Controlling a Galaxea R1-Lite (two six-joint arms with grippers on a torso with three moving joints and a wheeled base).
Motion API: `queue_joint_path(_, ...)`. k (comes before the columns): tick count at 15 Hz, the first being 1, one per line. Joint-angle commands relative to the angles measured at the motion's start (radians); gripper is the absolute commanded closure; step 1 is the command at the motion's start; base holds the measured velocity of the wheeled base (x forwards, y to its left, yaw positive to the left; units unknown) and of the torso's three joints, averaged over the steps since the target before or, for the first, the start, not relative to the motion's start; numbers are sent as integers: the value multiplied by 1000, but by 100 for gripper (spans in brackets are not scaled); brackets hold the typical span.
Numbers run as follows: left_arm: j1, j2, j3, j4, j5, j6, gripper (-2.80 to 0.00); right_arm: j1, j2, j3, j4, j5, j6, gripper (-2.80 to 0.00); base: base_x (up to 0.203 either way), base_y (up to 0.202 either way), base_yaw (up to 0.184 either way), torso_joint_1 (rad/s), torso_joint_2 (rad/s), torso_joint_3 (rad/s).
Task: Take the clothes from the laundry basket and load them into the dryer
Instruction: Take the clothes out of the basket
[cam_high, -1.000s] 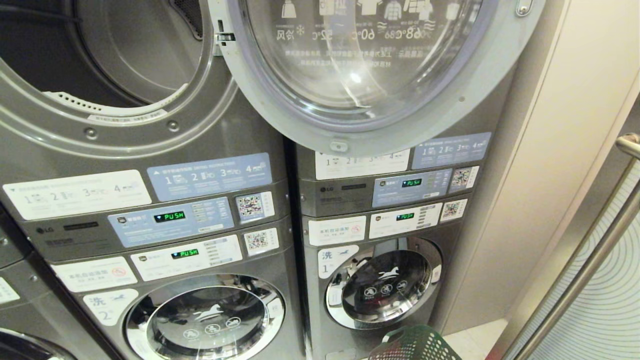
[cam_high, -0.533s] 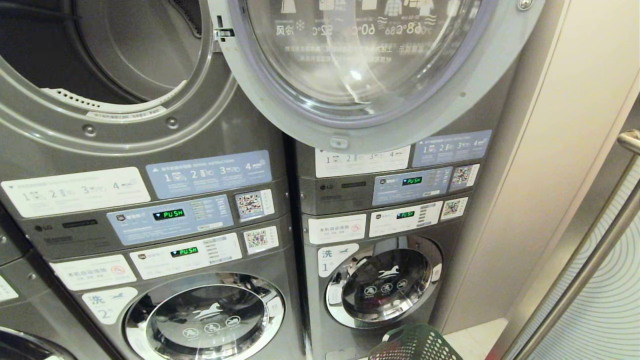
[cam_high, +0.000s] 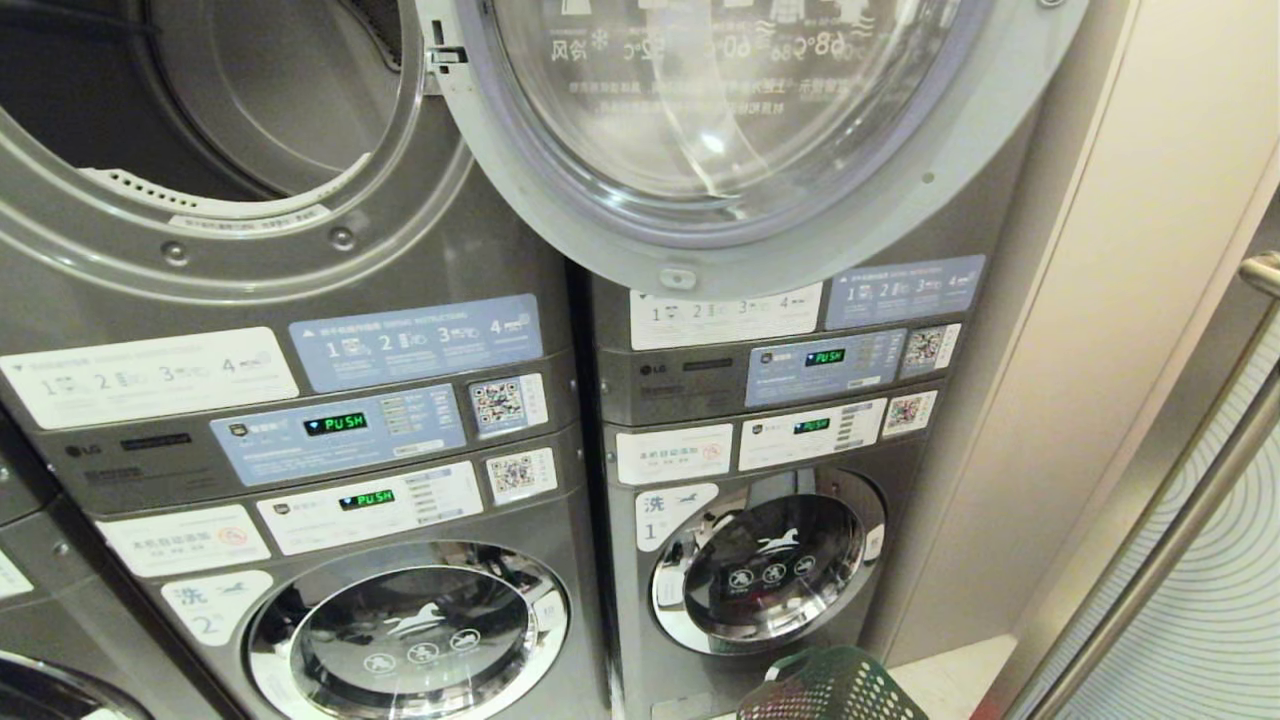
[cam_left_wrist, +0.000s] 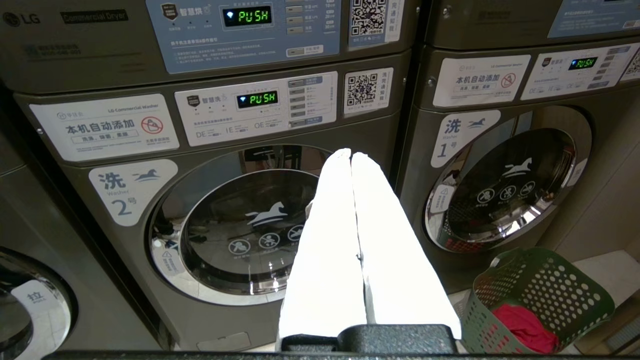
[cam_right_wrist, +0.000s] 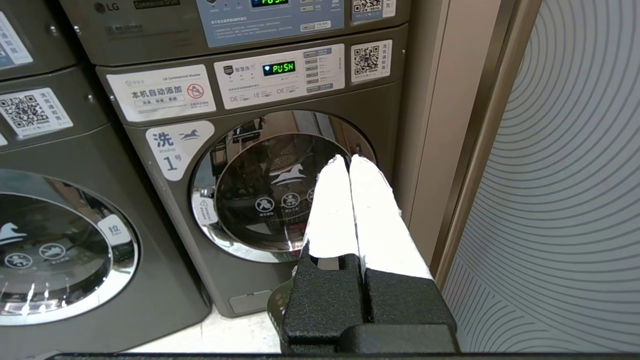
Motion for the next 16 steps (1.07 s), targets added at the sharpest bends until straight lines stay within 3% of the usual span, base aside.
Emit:
queue_joint_path(1,0,-2,0,0,0,-1,0,0,0,0,0,0,0,0,0,0,0,-56,108,64)
queue_joint_path(16,0,-2,0,0,0,-1,0,0,0,0,0,-1,0,0,0,0,0,-66,139,72)
